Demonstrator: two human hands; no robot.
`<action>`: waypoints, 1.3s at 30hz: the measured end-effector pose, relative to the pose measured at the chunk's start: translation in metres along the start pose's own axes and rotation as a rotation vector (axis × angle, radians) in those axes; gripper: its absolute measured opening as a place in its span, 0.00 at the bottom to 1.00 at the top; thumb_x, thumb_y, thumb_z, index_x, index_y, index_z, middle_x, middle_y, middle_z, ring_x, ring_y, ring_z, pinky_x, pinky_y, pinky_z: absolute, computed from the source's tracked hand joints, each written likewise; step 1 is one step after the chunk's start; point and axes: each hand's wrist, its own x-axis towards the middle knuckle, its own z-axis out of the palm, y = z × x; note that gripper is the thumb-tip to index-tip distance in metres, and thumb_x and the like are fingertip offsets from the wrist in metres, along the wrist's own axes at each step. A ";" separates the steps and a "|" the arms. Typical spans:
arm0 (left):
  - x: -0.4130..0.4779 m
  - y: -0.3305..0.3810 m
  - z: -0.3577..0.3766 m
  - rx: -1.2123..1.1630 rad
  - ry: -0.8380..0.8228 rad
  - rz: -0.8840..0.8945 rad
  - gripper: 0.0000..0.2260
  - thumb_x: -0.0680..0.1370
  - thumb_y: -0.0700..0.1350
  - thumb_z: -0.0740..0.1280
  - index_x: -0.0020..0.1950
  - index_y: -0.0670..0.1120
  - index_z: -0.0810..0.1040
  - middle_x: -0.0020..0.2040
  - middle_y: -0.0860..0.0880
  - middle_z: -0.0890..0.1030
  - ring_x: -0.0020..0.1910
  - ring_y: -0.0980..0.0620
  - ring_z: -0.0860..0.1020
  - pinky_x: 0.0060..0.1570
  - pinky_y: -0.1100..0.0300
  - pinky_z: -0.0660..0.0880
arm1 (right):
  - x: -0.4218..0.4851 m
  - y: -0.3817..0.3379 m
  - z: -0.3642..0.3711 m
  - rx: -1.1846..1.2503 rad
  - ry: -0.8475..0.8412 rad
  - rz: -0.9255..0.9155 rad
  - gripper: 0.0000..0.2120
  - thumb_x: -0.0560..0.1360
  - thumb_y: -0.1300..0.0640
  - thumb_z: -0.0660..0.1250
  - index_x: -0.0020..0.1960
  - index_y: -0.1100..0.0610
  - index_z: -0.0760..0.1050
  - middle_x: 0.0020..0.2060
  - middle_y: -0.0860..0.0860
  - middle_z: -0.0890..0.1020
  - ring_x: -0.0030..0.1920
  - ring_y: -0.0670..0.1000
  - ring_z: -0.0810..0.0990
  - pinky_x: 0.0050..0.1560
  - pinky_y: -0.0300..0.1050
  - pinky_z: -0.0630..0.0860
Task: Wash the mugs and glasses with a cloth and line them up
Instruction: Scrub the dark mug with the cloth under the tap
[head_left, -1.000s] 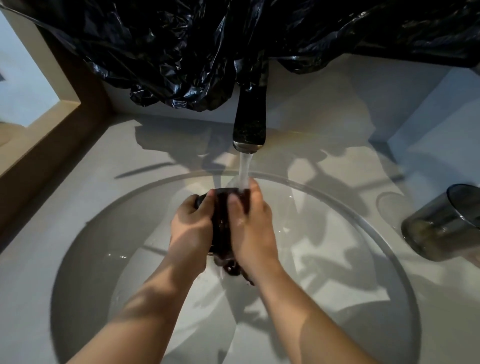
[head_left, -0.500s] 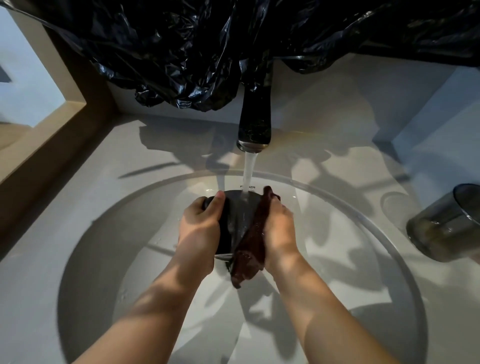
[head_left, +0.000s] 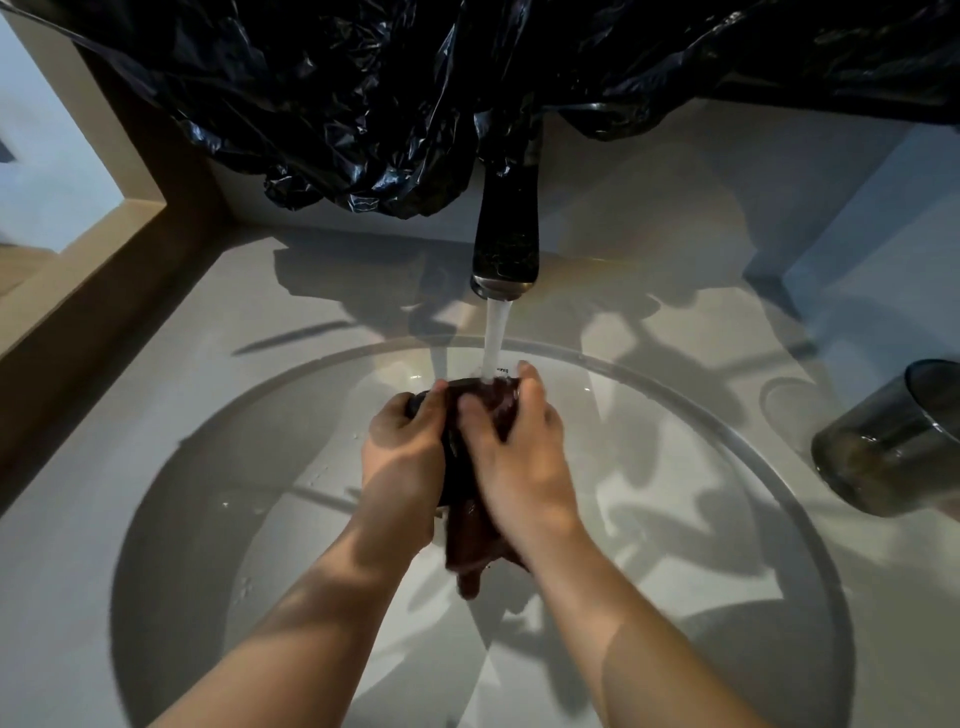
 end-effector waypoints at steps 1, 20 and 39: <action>0.001 0.000 -0.002 0.008 0.002 -0.006 0.12 0.79 0.49 0.65 0.39 0.44 0.77 0.36 0.43 0.80 0.39 0.42 0.79 0.45 0.47 0.77 | -0.007 -0.005 0.002 -0.102 -0.032 -0.033 0.26 0.78 0.42 0.58 0.73 0.46 0.56 0.65 0.53 0.66 0.63 0.57 0.72 0.61 0.51 0.72; 0.007 0.006 -0.006 -0.012 -0.034 -0.059 0.12 0.79 0.50 0.64 0.41 0.44 0.78 0.36 0.45 0.80 0.36 0.44 0.78 0.38 0.55 0.74 | 0.024 0.006 0.005 0.827 -0.044 0.397 0.24 0.74 0.35 0.59 0.58 0.51 0.77 0.52 0.55 0.83 0.54 0.58 0.81 0.60 0.53 0.75; -0.003 0.002 -0.004 -0.070 -0.022 -0.045 0.11 0.80 0.46 0.64 0.42 0.40 0.78 0.34 0.44 0.81 0.36 0.44 0.81 0.40 0.54 0.77 | -0.025 -0.014 0.003 -0.312 -0.103 -0.052 0.30 0.78 0.44 0.58 0.74 0.39 0.46 0.74 0.54 0.51 0.70 0.59 0.62 0.64 0.56 0.69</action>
